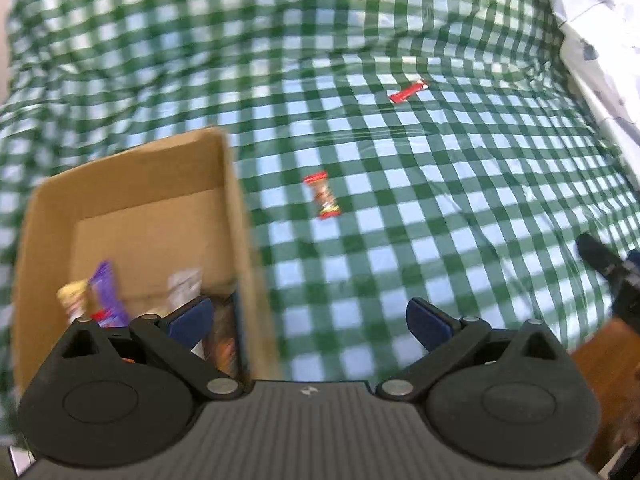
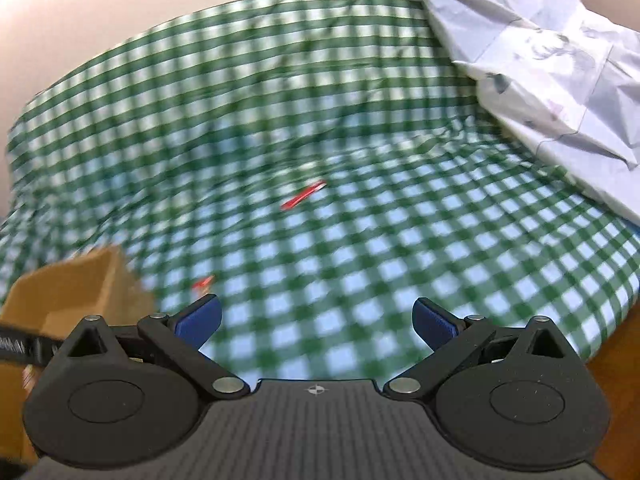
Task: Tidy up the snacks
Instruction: 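Move both open tools from the box toward the remaining packets on the bed, then grasp the red stick packet with the right tool while the left tool grasps the orange candy, then carry the red stick packet with the right tool while the left tool carries the orange candy to the box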
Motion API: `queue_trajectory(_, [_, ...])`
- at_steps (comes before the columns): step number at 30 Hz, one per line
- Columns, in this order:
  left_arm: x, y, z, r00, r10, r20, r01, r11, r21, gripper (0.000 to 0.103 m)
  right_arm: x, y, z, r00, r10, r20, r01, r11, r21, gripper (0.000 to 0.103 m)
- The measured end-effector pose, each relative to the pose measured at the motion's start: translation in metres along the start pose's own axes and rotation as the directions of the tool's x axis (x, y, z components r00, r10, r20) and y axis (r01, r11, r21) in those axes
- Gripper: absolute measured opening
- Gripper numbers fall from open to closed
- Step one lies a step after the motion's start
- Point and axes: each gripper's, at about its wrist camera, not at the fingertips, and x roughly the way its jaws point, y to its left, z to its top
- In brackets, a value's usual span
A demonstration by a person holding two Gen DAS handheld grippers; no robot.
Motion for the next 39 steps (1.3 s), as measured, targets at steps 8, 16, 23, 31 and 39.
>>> queue_trajectory(8, [0.143, -0.036, 0.082, 0.993, 0.042, -0.111, -0.041, 0.999, 0.015, 0.103, 0.155, -0.013, 0.063, 1.0, -0.018, 0.002, 0.018, 0.999, -0.035, 0.102])
queue_trajectory(16, [0.235, -0.017, 0.116, 0.985, 0.015, -0.172, -0.02, 0.999, -0.027, 0.103, 0.344, -0.008, 0.092, 0.991, 0.056, -0.119, -0.061, 0.997, -0.044, 0.102])
queue_trajectory(23, [0.25, -0.003, 0.118, 0.989, -0.026, -0.146, 0.018, 0.998, -0.055, 0.096, 0.447, 0.022, 0.103, 0.991, 0.004, -0.13, -0.015, 0.997, -0.081, 0.103])
queue_trajectory(31, [0.209, 0.009, 0.119, 0.997, -0.054, -0.056, 0.051, 0.997, -0.049, 0.023, 0.429, 0.027, 0.087, 1.0, -0.003, -0.029, -0.005, 0.957, -0.291, 0.008])
queue_trajectory(39, [0.102, 0.022, 0.101, 0.993, -0.083, 0.085, 0.088, 0.995, -0.051, 0.023, 0.309, 0.008, 0.093, 0.998, 0.032, 0.062, -0.017, 0.972, -0.235, 0.008])
